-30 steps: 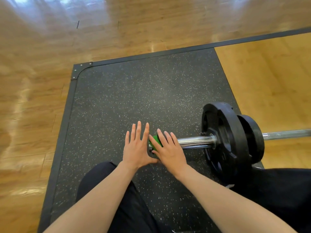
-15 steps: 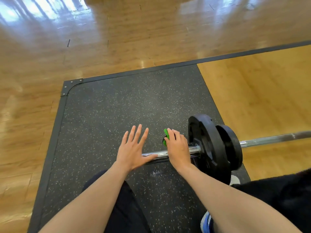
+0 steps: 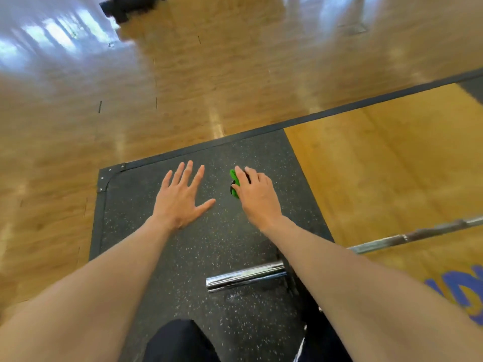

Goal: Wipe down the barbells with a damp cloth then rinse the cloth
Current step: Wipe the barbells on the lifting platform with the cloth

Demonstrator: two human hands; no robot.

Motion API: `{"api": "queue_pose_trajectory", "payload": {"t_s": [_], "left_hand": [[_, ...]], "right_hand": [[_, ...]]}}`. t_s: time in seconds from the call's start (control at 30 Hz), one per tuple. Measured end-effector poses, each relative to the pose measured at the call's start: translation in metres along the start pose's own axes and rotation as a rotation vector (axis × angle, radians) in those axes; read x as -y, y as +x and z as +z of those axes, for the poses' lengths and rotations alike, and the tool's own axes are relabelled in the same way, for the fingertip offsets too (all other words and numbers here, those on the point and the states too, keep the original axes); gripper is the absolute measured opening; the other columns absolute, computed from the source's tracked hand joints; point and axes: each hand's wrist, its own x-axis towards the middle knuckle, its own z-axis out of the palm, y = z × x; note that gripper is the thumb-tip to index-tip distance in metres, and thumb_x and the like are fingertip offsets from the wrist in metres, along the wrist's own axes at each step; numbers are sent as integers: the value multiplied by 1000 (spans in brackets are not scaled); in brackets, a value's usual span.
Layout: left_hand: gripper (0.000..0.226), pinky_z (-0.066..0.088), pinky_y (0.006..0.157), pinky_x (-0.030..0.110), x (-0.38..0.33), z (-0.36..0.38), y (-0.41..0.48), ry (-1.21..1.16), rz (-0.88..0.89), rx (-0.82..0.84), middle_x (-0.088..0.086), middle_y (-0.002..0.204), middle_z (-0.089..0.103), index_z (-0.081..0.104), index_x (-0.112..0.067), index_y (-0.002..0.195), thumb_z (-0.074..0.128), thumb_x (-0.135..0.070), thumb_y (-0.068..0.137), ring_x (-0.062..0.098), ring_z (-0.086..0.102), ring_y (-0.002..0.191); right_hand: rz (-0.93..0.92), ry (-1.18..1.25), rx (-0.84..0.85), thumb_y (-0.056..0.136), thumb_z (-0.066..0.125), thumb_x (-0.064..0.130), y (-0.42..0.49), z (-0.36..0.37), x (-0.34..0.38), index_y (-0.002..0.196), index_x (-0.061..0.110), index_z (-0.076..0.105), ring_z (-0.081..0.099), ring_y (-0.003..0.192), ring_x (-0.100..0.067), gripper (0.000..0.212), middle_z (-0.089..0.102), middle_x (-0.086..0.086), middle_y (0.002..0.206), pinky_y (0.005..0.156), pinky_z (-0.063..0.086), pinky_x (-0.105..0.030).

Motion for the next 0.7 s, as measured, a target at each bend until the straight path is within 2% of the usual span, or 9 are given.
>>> {"api": "queue_pose_trajectory", "payload": {"t_s": [0.1,0.17,0.27,0.43,0.6,0.7], "left_hand": [[88,17,123,46,-11,-81,6,12,72,37,13,167,12,1,-24,161,35,-70,95,30,13,154],[87,22,120,45,-19,-139,4,-6,85,38,13,166,18,3,-23,161,40,-66,95,30,18,153],[86,29,117,45,-24,-228,-10,-43,112,65,13,163,26,6,-23,161,41,-65,95,31,27,149],[82,37,110,46,-19,-354,-35,-56,159,57,14,155,39,17,-19,160,39,-66,95,32,38,142],[78,44,101,47,-12,-441,-31,-28,223,-37,15,143,49,31,-18,153,33,-67,94,33,49,129],[77,47,97,49,-9,-482,-12,-21,233,-109,16,141,50,35,-17,151,36,-67,92,35,52,126]], "right_hand": [[38,-43,44,103,53,32,11,-75,-1,142,7,51,61,102,-39,47,61,-18,127,89,50,-46],[48,-79,66,101,59,30,17,-128,3,140,6,53,62,100,-40,46,62,-19,125,87,51,-46],[73,-109,97,100,63,28,27,-212,17,139,4,53,63,99,-42,47,62,-21,124,84,53,-47],[167,-87,121,105,45,32,50,-336,53,144,6,49,60,109,-42,47,58,-22,133,89,51,-48],[189,-116,110,106,51,31,62,-418,63,145,10,49,58,111,-40,45,58,-19,132,90,47,-46],[203,-154,92,107,48,33,65,-453,52,145,11,49,58,110,-39,44,58,-17,131,90,45,-45]]}}
